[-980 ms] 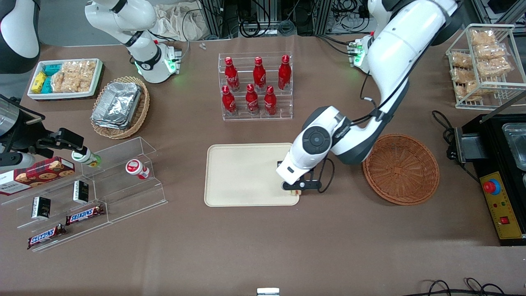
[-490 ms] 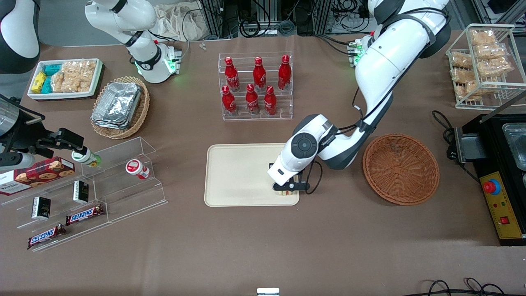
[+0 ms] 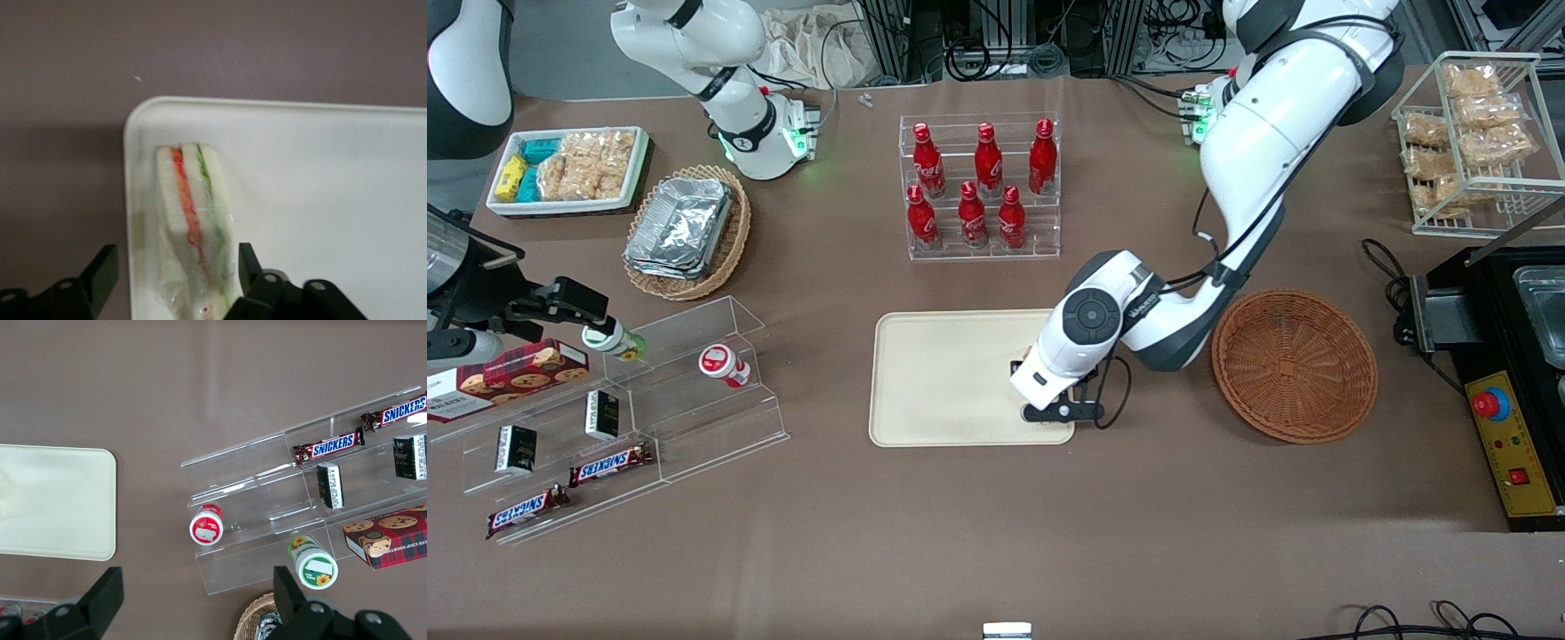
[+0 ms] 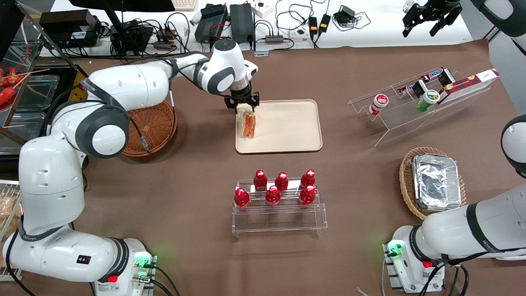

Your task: Place sandwich from basket to tray

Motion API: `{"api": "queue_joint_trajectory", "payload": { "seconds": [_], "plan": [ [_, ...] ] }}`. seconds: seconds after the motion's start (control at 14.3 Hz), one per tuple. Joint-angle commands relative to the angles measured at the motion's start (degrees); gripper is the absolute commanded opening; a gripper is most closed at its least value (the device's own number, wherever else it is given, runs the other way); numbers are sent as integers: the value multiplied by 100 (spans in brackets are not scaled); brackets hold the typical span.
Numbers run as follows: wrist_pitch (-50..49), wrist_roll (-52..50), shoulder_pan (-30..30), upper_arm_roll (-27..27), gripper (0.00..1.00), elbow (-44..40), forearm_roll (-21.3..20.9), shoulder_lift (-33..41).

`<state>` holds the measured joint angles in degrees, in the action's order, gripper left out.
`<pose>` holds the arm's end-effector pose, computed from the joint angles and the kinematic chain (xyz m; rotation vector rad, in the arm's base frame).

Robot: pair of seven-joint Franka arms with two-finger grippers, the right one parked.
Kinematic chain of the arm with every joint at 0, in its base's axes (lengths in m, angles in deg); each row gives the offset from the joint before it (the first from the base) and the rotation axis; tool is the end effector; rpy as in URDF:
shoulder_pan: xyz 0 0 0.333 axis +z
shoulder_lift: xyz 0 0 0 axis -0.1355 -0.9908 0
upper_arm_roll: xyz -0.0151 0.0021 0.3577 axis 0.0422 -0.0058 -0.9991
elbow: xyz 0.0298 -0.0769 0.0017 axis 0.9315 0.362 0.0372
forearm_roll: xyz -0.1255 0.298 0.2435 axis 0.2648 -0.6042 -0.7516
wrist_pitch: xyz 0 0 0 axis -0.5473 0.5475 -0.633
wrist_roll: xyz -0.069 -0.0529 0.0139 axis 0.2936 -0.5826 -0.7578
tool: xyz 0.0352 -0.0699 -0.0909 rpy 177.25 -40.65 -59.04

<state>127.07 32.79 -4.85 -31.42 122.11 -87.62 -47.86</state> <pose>0.6304 -0.4370 0.2794 3.0207 0.0731 -0.0442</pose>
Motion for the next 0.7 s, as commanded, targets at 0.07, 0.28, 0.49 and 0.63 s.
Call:
{"api": "queue_joint_trajectory", "payload": {
  "seconds": [0.07, 0.28, 0.49, 0.63],
  "plan": [
    [-1104, -73, 304, -14, 100, 99, -91, 1032],
    [-1563, 32, 787, 12, 100, 161, -29, 1648],
    [-2124, 480, 1095, 21, 100, 205, 23, 2272],
    [-2302, 865, 1463, 21, 100, 248, 400, 2607]
  ]
}}
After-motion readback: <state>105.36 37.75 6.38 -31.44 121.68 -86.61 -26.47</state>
